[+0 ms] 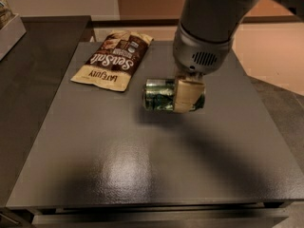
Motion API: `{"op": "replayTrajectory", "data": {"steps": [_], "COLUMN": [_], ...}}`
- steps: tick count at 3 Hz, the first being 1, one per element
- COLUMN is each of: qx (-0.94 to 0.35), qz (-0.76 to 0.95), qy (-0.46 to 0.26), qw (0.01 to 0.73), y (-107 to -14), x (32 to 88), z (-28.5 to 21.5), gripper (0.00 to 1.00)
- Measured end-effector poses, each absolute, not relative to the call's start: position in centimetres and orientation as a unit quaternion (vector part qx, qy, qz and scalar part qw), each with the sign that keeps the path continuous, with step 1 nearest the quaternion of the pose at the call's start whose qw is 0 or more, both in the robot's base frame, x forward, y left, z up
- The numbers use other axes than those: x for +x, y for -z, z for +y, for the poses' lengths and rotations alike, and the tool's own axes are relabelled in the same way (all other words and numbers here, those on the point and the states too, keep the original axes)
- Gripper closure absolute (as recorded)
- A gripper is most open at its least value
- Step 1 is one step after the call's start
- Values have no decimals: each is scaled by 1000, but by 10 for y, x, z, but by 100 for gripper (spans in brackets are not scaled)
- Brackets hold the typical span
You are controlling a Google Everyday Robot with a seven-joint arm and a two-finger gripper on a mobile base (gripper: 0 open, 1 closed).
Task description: Pick green can
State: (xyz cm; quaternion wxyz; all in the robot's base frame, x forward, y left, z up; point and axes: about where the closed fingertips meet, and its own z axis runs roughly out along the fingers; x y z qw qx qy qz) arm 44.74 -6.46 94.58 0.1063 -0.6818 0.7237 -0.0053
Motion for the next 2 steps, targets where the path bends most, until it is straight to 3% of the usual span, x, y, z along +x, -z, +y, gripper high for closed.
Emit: {"op": "replayTrajectory", "data": {"steps": [2], "qx": [-690], "qz": [707], "qy": [13], "qw": [151], "y": [-1004], "x": [461], "z": [-59], "gripper": [100]}}
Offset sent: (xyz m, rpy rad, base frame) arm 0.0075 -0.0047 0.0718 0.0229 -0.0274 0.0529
